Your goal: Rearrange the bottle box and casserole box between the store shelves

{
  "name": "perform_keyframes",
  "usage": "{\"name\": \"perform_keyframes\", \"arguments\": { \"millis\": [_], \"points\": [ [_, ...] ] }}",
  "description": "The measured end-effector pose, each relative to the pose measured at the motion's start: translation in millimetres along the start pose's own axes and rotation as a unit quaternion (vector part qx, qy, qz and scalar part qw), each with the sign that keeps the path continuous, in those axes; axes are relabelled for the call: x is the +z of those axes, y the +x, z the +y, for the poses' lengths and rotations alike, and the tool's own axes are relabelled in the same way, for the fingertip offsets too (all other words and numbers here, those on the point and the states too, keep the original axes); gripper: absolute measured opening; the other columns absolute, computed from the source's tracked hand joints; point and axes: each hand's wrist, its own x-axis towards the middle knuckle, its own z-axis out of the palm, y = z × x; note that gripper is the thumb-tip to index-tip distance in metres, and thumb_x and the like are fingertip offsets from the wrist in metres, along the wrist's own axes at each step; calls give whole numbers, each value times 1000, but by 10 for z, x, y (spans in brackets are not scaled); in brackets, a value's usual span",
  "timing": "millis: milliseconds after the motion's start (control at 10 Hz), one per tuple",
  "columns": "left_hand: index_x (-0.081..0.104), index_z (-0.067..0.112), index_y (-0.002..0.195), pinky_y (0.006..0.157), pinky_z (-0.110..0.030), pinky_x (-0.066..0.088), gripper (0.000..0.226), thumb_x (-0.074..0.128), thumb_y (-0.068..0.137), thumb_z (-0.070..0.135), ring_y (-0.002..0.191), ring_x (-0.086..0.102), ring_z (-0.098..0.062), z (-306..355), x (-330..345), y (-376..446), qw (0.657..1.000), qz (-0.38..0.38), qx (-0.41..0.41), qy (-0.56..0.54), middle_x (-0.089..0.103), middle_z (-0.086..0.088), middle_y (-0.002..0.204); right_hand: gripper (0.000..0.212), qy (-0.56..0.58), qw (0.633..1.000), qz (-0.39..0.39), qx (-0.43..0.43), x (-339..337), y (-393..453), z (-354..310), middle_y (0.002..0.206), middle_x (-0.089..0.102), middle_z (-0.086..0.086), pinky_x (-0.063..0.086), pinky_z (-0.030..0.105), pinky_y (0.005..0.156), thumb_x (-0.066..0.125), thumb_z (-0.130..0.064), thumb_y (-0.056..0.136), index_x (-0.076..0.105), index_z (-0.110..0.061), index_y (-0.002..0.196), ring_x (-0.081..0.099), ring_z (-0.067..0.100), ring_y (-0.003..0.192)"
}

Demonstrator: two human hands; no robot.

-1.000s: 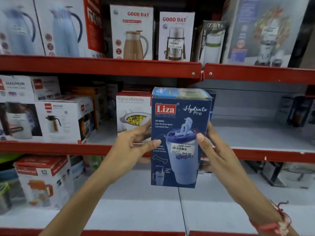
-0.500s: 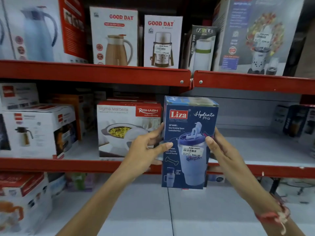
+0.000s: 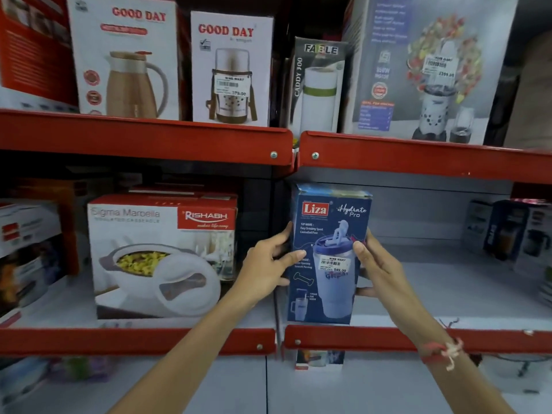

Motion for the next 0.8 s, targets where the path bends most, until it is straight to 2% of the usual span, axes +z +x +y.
{"name": "perform_keyframes", "arguments": {
  "millis": [100, 200, 300, 400, 500, 600, 700, 800],
  "points": [
    [36, 27, 146, 75, -39, 63, 62, 64, 91, 24, 110, 64, -14, -73, 67, 152, 1000, 0, -15, 8, 64, -2, 131, 56, -3, 1000, -5, 22, -30, 195, 151, 131, 66, -4, 63, 41, 72, 51, -53, 86, 48, -41, 141, 66, 24, 115],
    [37, 28, 145, 69, -31, 64, 61, 64, 91, 23, 102, 63, -9, -189, 137, 208, 1000, -3, -29, 4, 64, -1, 129, 63, -6, 999, 10, 44, -50, 279, 336, 135, 62, 1, 62, 33, 64, 51, -53, 84, 45, -36, 144, 63, 27, 118],
    [37, 30, 145, 68, -28, 63, 62, 65, 89, 23, 105, 62, -12, -249, 170, 237, 999, 3, -37, -2, 62, -6, 135, 72, -11, 998, 18, 56, -71, 327, 446, 143, 56, 5, 60, 37, 70, 50, -55, 81, 40, -33, 148, 57, 32, 125],
    [37, 30, 145, 68, -30, 64, 63, 66, 89, 22, 108, 62, -15, -260, 167, 238, 999, 7, -39, -9, 60, -7, 136, 72, -12, 998, 18, 59, -70, 338, 451, 145, 54, 5, 57, 52, 84, 49, -54, 81, 39, -32, 149, 55, 33, 128],
    [35, 30, 146, 74, -39, 63, 64, 65, 90, 21, 116, 62, -21, -254, 163, 204, 999, 5, -39, -10, 59, -8, 137, 63, -10, 998, 15, 57, -63, 335, 449, 146, 53, 5, 54, 59, 92, 47, -48, 90, 37, -32, 150, 54, 33, 129],
    [33, 30, 146, 80, -46, 62, 64, 64, 90, 21, 118, 61, -24, -249, 158, 184, 999, 4, -43, -8, 58, -9, 138, 69, -12, 998, 6, 57, -36, 298, 413, 146, 52, 5, 54, 57, 91, 46, -52, 85, 35, -33, 151, 53, 33, 130],
    [32, 29, 147, 84, -48, 60, 64, 63, 91, 19, 120, 60, -24, -189, 117, 155, 998, -7, -54, -3, 56, -11, 140, 64, -21, 997, 8, 67, -6, 288, 350, 146, 53, 5, 53, 58, 93, 45, -51, 90, 35, -33, 150, 53, 32, 129],
    [29, 24, 149, 95, -43, 55, 66, 63, 92, 21, 127, 55, -26, -192, 92, 72, 998, -1, -50, 26, 50, -12, 146, 56, -42, 996, 41, 72, 26, 248, 320, 150, 50, 3, 50, 57, 97, 43, -45, 98, 31, -35, 152, 51, 28, 130]
  ]
}}
